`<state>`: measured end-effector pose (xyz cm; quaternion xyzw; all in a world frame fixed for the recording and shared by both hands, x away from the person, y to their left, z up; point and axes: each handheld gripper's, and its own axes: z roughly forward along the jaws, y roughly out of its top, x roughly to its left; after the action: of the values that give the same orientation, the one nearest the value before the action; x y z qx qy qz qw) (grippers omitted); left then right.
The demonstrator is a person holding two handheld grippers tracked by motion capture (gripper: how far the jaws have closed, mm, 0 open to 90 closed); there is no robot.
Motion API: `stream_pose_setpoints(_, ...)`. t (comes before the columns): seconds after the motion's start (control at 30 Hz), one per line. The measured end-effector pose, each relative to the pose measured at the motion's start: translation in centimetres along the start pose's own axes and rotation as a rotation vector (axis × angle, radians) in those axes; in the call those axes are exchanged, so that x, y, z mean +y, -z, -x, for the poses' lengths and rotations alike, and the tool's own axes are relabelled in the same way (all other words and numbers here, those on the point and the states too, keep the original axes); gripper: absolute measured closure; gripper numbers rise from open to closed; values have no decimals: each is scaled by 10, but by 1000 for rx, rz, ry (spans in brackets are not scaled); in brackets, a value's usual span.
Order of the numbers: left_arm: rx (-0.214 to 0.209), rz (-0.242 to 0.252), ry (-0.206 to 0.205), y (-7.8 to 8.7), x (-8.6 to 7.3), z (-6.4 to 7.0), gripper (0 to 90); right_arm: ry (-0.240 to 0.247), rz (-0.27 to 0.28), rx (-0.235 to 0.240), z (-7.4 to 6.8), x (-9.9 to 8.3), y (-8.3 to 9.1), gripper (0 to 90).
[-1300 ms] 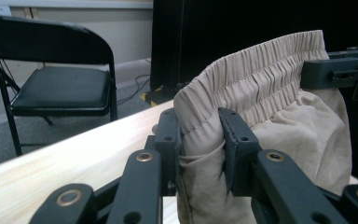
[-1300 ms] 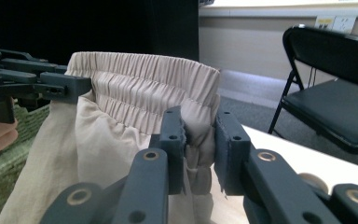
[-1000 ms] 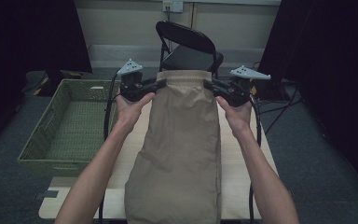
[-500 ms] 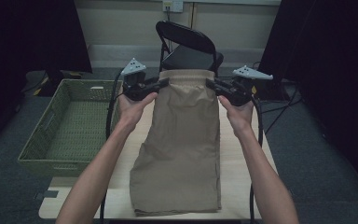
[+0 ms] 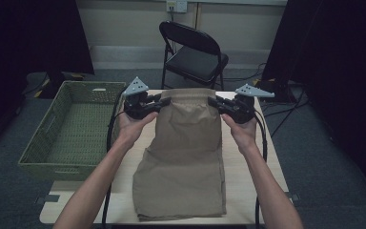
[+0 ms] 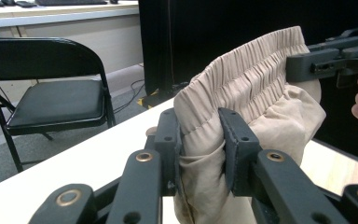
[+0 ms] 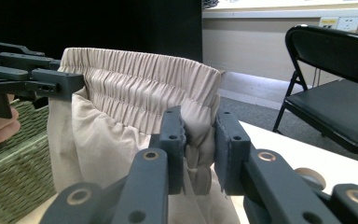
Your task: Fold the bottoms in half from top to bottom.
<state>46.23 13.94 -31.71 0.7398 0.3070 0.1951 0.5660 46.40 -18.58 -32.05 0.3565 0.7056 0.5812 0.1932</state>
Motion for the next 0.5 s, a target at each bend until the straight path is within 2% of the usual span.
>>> stream_pose_setpoints(0.17, -14, 12, -9, 10, -9, 9, 710, 9, -7, 12, -7, -7, 6, 750)
stream_pose_setpoints(0.37, -36, 19, 13, 16, -23, 19, 710, 27, -12, 24, -16, -17, 18, 750)
stream_pose_setpoints(0.5, -56, 9, 8, 20, -33, 24, 710, 32, -23, 25, -22, -27, 27, 750)
